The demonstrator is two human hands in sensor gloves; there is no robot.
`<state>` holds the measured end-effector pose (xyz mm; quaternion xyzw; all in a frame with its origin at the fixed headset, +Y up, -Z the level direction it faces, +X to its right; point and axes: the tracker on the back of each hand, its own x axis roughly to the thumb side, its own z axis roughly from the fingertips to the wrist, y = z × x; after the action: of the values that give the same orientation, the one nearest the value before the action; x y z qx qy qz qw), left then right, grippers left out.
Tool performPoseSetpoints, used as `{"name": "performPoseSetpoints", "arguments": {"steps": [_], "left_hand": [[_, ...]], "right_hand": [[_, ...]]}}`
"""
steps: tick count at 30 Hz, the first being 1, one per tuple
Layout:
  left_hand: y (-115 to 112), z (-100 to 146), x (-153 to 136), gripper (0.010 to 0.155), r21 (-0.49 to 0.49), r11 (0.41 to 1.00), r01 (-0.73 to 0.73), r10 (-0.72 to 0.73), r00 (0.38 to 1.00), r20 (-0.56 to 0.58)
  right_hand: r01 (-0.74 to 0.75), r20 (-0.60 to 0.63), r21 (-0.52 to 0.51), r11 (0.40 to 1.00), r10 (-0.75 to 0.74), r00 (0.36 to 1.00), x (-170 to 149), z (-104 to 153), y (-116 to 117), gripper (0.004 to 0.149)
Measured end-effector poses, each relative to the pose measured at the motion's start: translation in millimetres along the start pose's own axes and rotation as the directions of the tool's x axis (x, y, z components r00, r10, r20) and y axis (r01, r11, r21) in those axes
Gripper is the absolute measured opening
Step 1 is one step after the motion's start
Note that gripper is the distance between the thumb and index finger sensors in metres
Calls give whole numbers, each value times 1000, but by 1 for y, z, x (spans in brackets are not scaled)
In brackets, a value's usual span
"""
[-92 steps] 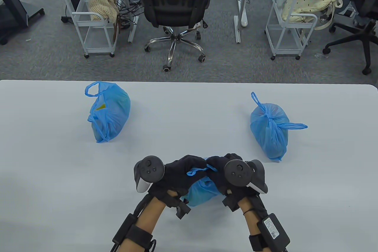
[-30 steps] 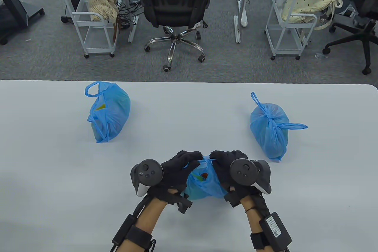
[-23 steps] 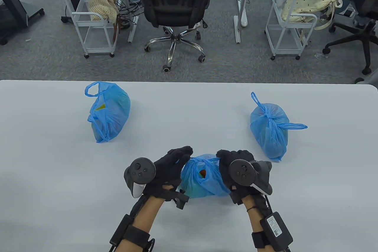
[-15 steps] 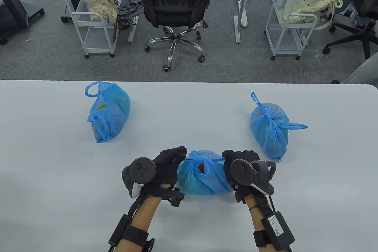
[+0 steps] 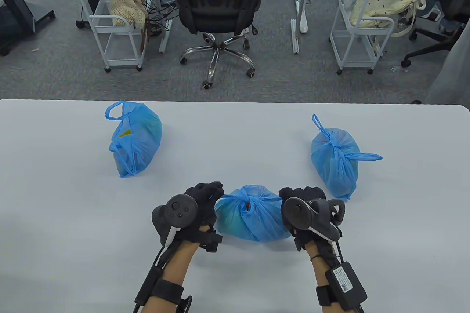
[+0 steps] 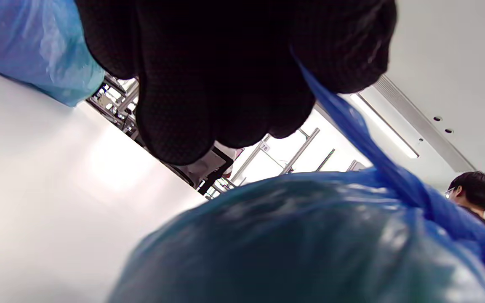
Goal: Tie knot on plastic bag top
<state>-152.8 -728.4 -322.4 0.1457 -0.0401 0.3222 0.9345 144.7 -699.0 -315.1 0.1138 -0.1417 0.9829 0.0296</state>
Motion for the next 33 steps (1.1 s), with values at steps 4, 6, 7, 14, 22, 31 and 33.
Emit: {"name": "performPoseSetpoints", "arguments": {"steps": [4,6,7,14,22,31,33], "left_hand": [[1,-3,-10,42,-19,998,58,-59,998,-31],[2,-3,-11,41,-22,995,100,-101,994,-41],[2,-4,-11,41,-19,990,139,-139,990,-36],[6,-3,-12,41,-22,991,134,-134,991,-4],[8,-1,0,39,26,995,93,-95,990,99],[-1,7,31,39,-26,999,42,-34,960,278],[-7,10,42,42,-69,996,61,-36,947,319]], "right_hand": [[67,-40,50,997,-65,997,-10,-1,6,32],[33,-34,70,997,-31,999,-10,-1,9,32],[-11,-15,90,996,12,1000,-10,-2,10,32],[33,-45,119,992,-28,999,-10,-2,10,32],[70,-36,-36,997,-72,997,-11,3,6,35],[136,69,-238,962,-123,990,8,11,-11,36],[149,108,-264,953,-125,986,15,11,-13,36]]}}
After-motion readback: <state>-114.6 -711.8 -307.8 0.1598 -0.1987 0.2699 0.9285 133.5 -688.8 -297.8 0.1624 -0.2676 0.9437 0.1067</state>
